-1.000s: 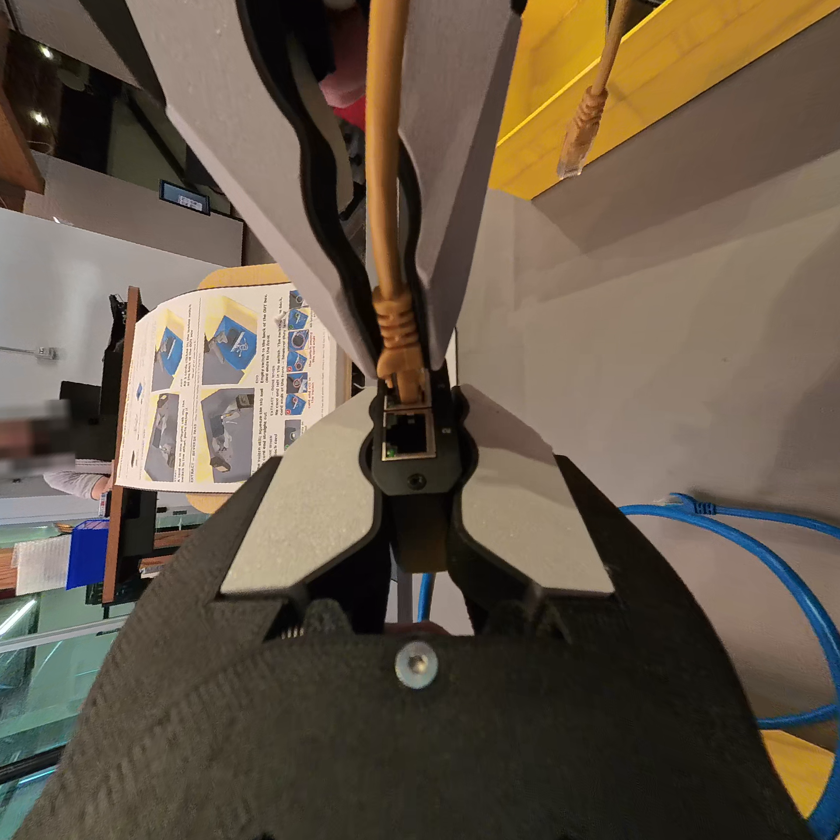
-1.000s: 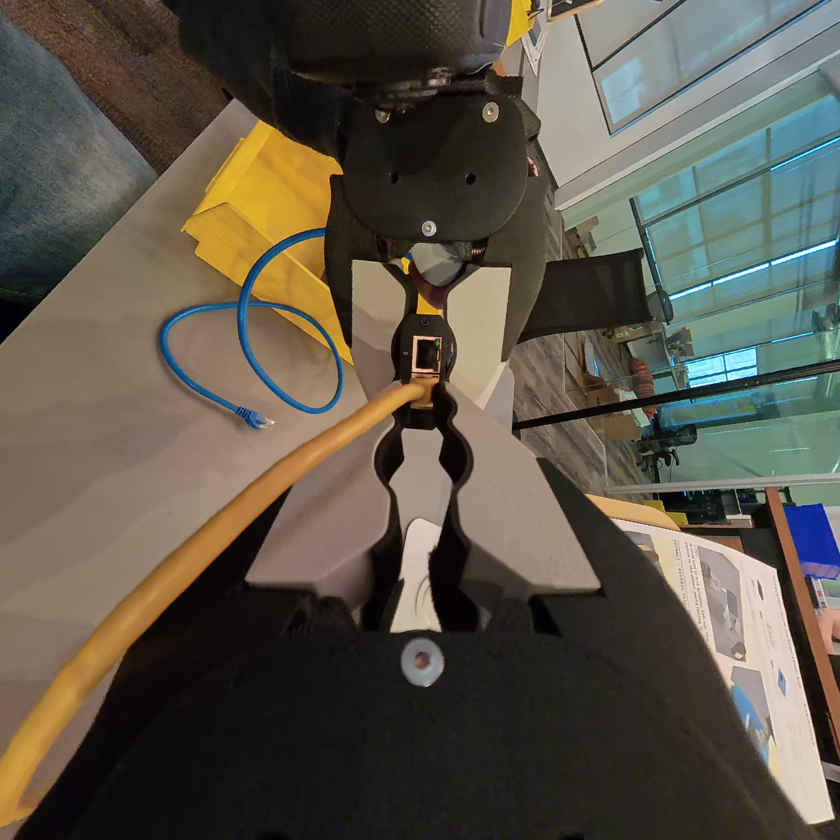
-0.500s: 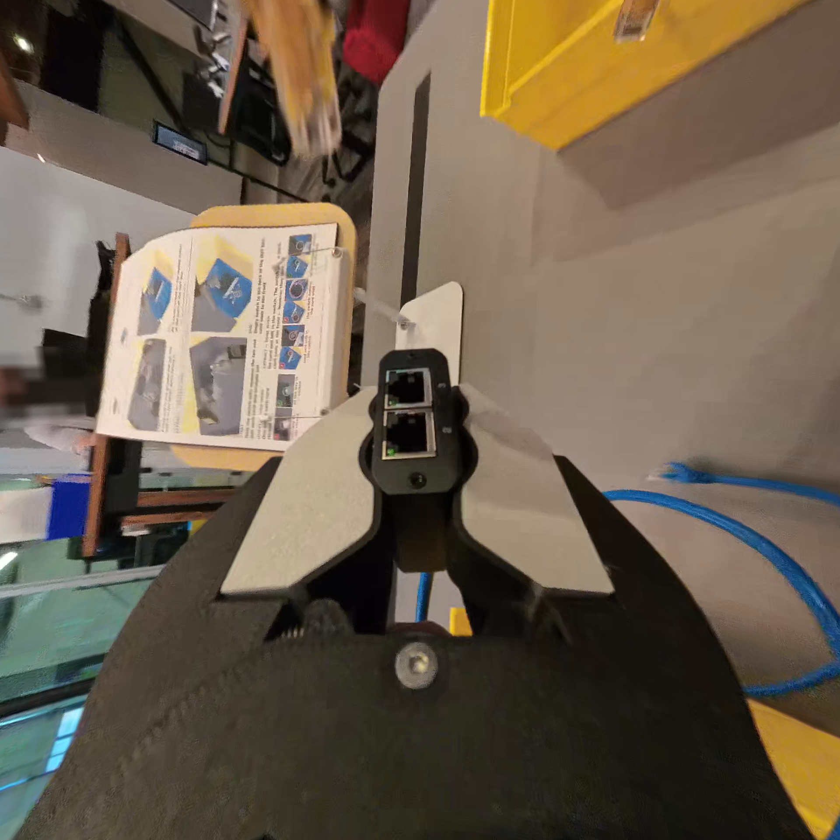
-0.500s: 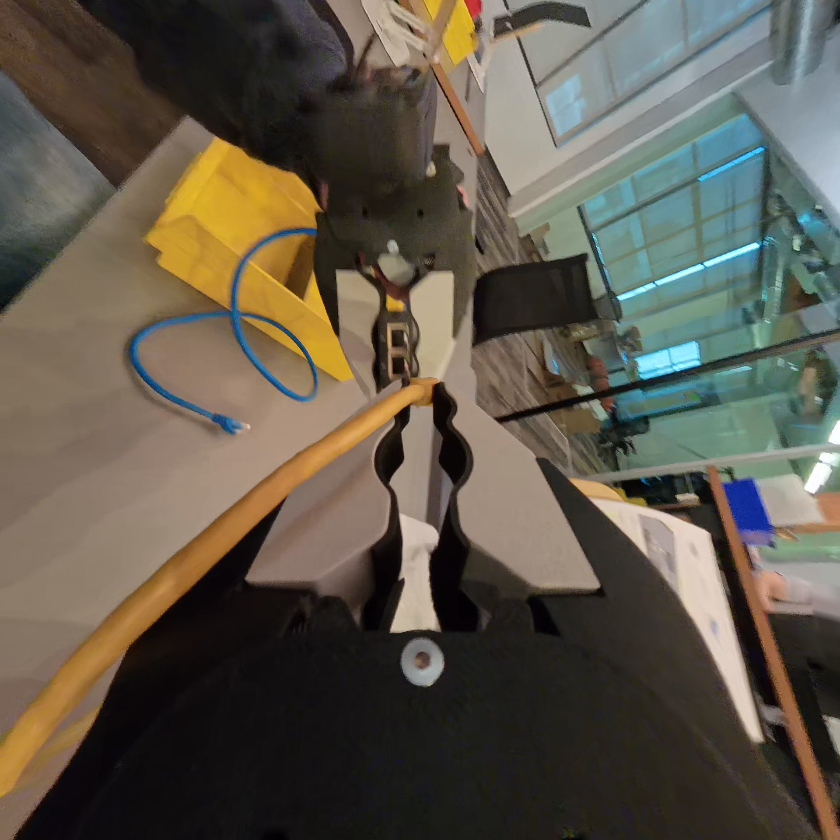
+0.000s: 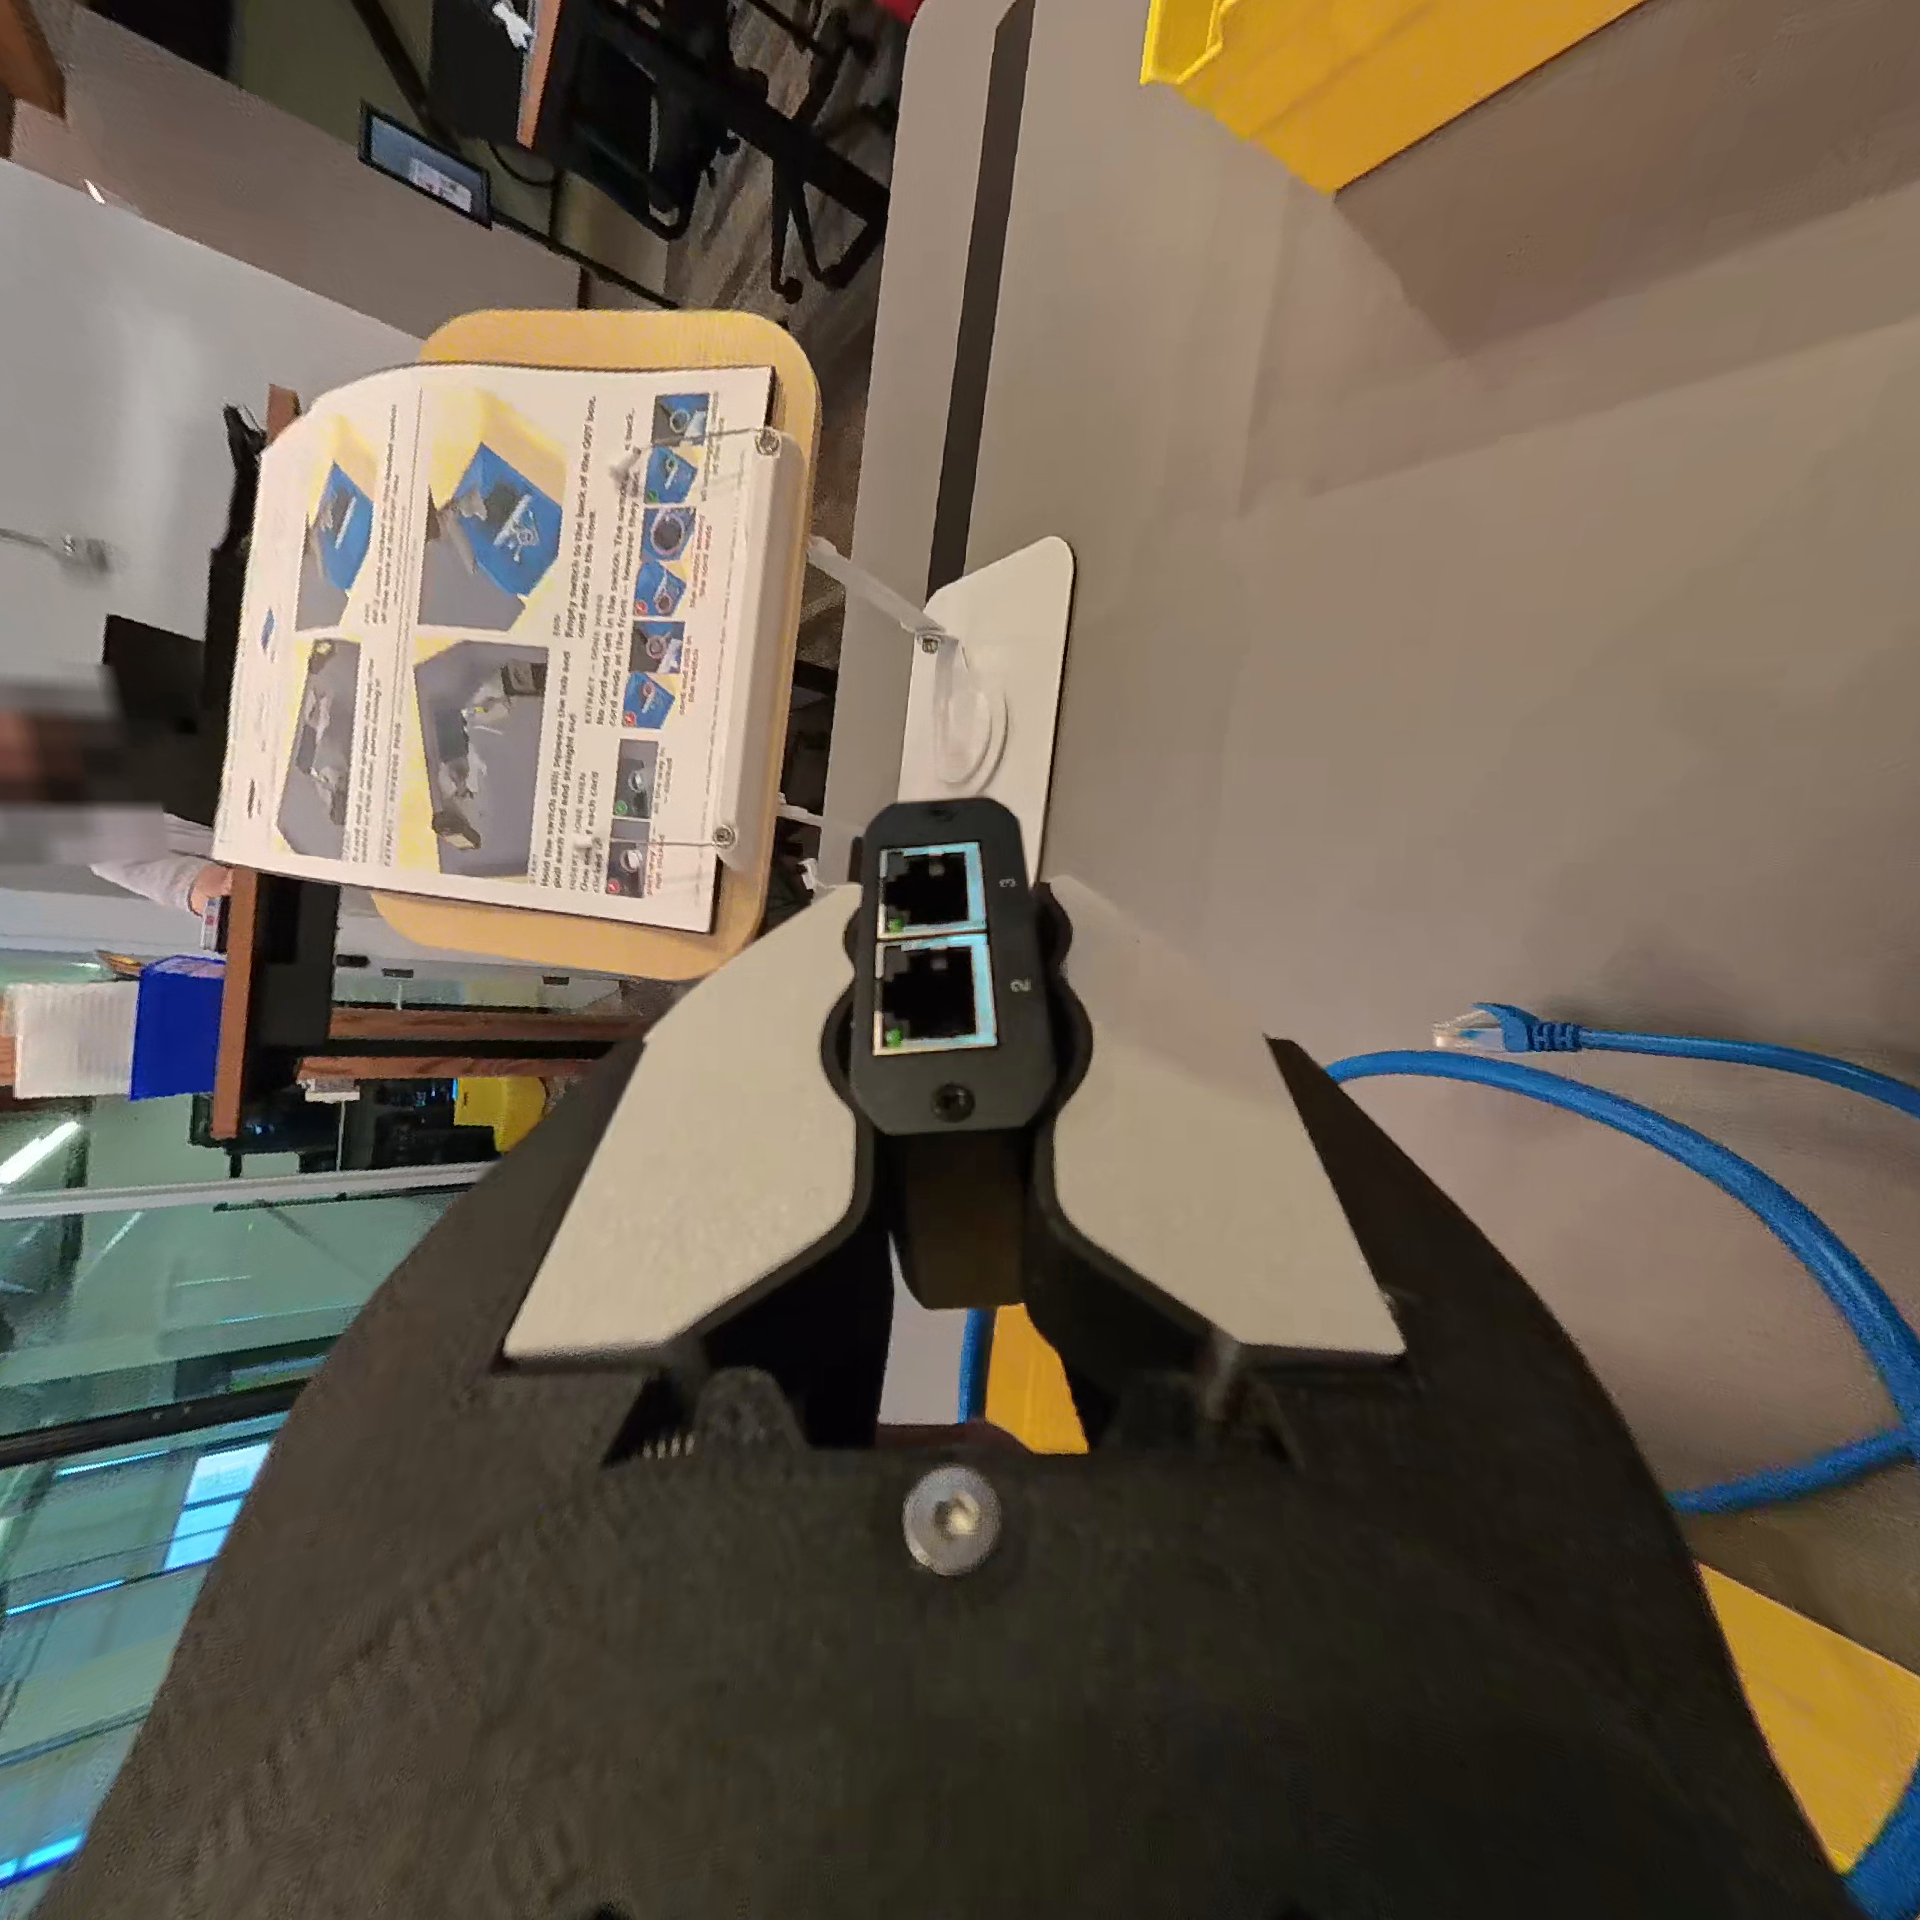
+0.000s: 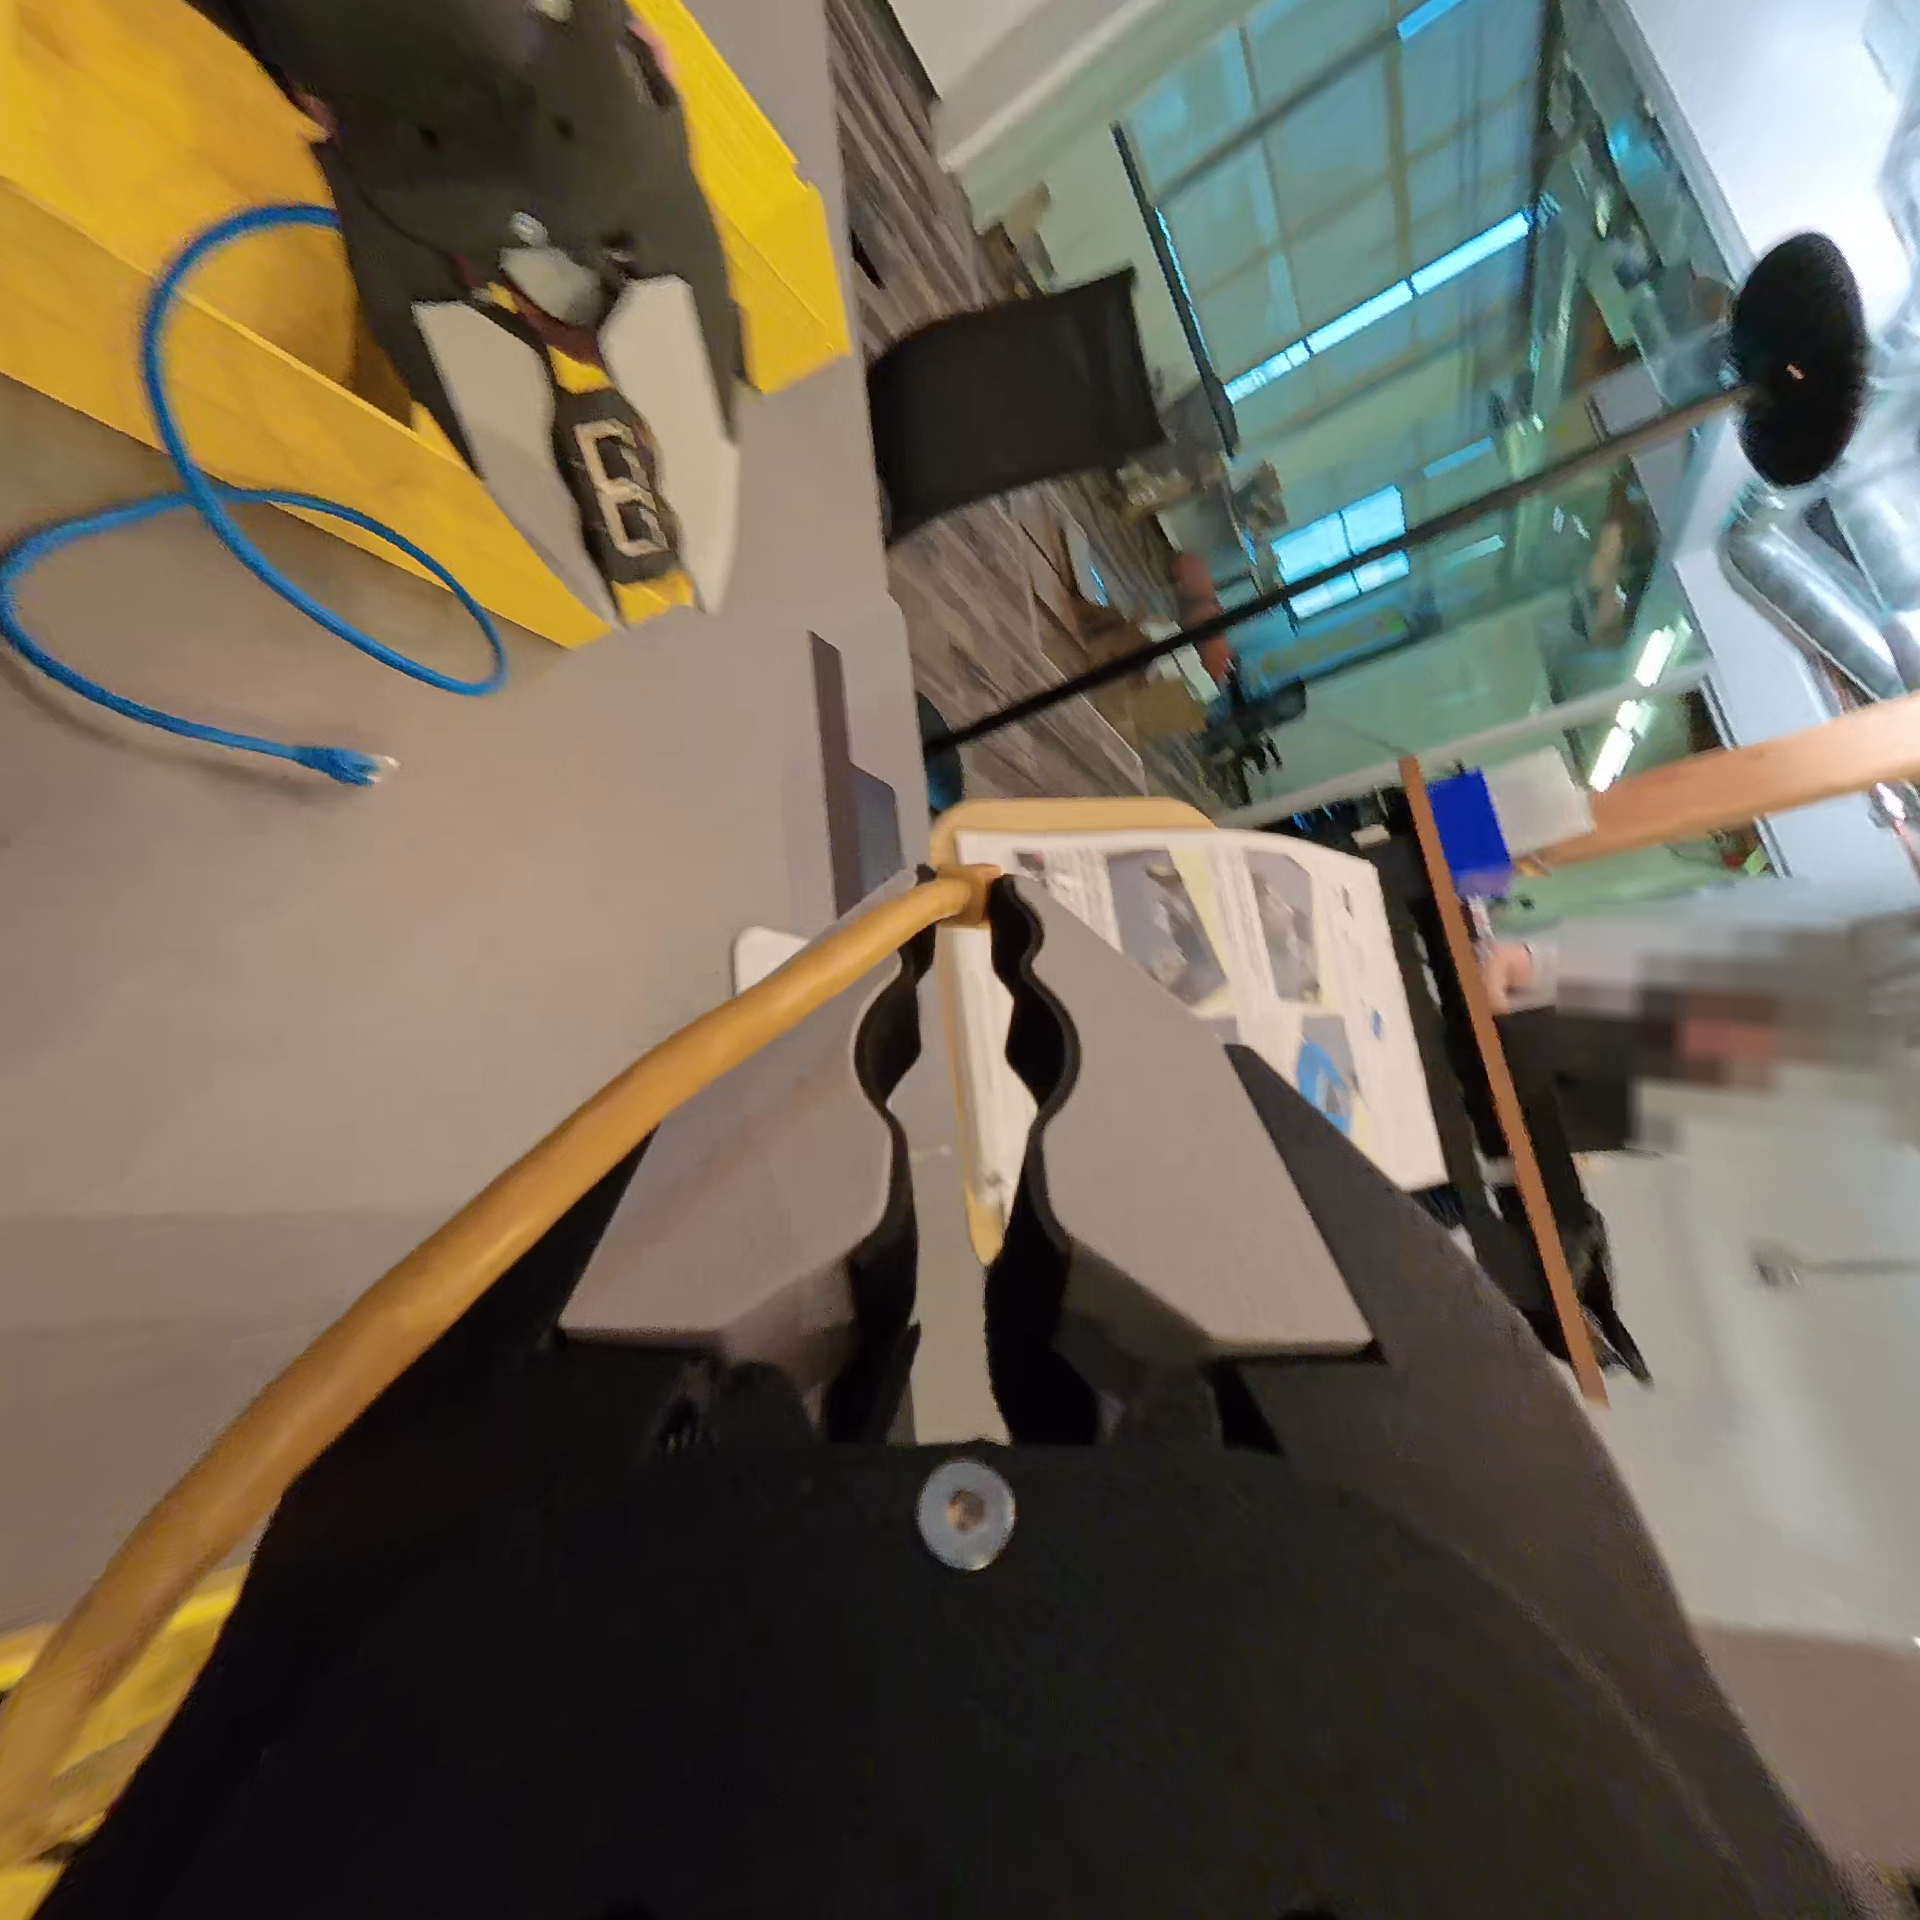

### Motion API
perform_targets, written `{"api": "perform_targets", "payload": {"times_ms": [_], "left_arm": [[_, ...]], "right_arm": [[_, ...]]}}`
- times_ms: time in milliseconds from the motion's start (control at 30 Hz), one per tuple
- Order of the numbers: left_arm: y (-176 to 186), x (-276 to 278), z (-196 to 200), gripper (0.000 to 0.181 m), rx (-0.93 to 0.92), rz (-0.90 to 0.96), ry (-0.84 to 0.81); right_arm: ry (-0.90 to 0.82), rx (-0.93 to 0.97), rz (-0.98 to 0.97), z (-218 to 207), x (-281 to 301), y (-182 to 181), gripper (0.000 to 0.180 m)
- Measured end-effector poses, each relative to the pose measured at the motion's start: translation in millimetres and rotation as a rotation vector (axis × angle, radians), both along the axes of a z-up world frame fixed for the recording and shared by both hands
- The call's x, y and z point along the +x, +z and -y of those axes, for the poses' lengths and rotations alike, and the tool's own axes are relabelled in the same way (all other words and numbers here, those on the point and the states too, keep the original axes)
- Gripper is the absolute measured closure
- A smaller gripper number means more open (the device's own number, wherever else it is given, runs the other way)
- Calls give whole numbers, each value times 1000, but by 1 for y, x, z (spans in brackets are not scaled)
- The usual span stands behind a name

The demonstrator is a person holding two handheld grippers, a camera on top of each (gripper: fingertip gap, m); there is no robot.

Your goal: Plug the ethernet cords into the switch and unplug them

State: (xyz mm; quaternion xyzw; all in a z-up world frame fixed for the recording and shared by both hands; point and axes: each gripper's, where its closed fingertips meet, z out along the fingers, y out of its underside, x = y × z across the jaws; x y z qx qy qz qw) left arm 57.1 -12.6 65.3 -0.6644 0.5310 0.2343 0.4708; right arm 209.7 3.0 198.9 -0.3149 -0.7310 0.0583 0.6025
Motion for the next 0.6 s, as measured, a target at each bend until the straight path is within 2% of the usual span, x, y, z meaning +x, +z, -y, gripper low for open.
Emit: {"api": "perform_targets", "payload": {"times_ms": [33, 167, 267, 333, 500, 600], "left_arm": [[-3, -1, 1, 153, -5, 10, 5], [-12, -3, 5, 153, -10, 30, 18], [-18, 1, 7, 153, -15, 39, 13], [-22, 3, 8, 153, -21, 46, 9], [-31, 8, 9, 153, -37, 48, -2], [-35, 9, 10, 153, -43, 36, -3]], "right_arm": [[-49, 17, -4, -7, 10, 9, 170], [-322, 67, 9, -42, 62, 30, 170], [-513, 54, 24, -63, 99, 18, 170], [-606, 9, 45, -77, 119, -10, 170], [-847, -108, 135, -118, 170, -112, 170], [-1006, -106, 157, -139, 203, -162, 170]]}}
